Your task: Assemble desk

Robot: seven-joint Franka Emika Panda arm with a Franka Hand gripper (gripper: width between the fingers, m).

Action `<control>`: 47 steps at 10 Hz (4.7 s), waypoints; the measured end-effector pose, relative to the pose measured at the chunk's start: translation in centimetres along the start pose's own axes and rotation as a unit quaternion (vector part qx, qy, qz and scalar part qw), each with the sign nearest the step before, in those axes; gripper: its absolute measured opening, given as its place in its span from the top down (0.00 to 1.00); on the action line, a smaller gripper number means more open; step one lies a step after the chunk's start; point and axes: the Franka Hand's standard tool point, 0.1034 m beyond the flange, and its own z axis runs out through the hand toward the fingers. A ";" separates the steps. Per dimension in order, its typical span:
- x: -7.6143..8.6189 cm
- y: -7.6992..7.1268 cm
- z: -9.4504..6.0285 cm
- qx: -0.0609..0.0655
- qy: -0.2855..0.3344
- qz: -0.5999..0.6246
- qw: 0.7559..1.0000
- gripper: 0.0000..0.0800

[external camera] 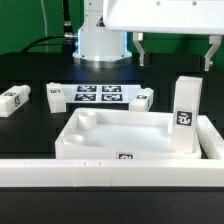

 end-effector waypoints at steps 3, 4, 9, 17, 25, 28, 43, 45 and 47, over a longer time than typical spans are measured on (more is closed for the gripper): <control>-1.6 1.0 -0.1 -0.001 -0.010 0.007 1.000 0.19; -3.0 2.4 -0.2 -0.002 -0.020 0.005 1.000 0.19; -4.4 5.4 0.4 0.002 -0.016 -0.023 1.000 0.19; -9.1 8.9 2.9 0.001 -0.028 -0.030 0.999 0.19; -9.9 9.9 4.4 -0.027 -0.244 -0.052 0.968 0.19; -10.8 10.9 4.7 -0.042 -0.330 -0.048 0.942 0.19; -11.2 8.5 6.6 -0.043 -0.400 -0.102 0.910 0.19; -12.4 9.1 6.7 -0.052 -0.443 -0.099 0.890 0.19; -12.8 8.9 7.2 -0.066 -0.496 -0.101 0.860 0.19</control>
Offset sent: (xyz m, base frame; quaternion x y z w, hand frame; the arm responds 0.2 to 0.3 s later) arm -0.0784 -0.0297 0.0006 -0.0099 -0.0355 0.0141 0.9992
